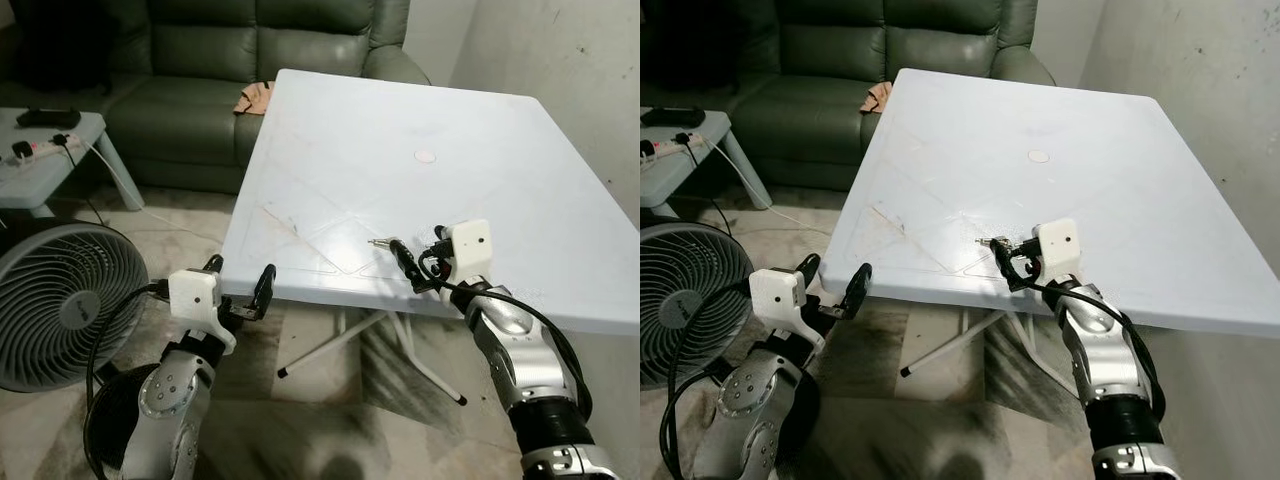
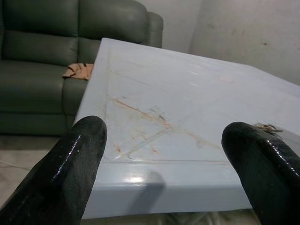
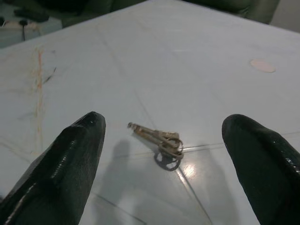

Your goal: Hang keys on a hook

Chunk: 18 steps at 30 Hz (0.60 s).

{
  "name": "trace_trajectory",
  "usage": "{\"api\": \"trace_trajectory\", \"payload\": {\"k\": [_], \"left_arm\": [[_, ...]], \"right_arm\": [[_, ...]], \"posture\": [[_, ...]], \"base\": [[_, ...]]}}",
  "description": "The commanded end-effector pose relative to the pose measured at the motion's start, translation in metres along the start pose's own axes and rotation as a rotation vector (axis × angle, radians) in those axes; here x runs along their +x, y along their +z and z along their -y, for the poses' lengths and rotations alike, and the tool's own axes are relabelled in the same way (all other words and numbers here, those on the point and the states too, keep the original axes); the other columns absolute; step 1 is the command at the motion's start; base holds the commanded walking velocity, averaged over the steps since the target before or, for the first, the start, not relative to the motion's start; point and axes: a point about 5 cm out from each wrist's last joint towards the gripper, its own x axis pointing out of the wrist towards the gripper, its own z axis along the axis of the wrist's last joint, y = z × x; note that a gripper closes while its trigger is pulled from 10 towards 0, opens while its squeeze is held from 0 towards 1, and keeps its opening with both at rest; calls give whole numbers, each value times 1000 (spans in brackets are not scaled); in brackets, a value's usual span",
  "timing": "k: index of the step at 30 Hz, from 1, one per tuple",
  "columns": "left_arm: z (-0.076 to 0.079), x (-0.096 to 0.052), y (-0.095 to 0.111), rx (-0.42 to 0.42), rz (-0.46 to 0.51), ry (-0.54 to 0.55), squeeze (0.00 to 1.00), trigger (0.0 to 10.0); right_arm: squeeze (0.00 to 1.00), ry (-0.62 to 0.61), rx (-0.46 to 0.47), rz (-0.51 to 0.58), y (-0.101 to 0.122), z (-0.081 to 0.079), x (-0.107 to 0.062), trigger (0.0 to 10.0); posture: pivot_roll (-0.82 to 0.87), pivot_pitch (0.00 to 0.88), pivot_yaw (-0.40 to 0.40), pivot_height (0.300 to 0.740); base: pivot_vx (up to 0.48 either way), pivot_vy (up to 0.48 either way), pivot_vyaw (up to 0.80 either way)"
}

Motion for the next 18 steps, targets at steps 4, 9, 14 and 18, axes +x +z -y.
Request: {"api": "trace_trajectory", "payload": {"k": [4,9,14,18], "left_arm": [[4,-7,9,32,4,3,0,10000],[10,-16,17,36,6,-7,0,10000],[13,-21,22,36,2,-5,0,10000],[16,-25,26,30,-4,1,0,10000]], "right_arm": [[0,14,34,-16,4,3,9,10000],[0,18,79,-41,5,-3,18,10000],[0,26,114,-45,7,-10,26,10000],[0,38,136,-27,13,-19,35,10000]], "posture": [[57,168,-88,732],[81,207,-87,732],[88,231,-89,732],[94,249,-94,732]], "base": [[0,0,0],[0,0,0],[0,0,0],[0,0,0]]}}
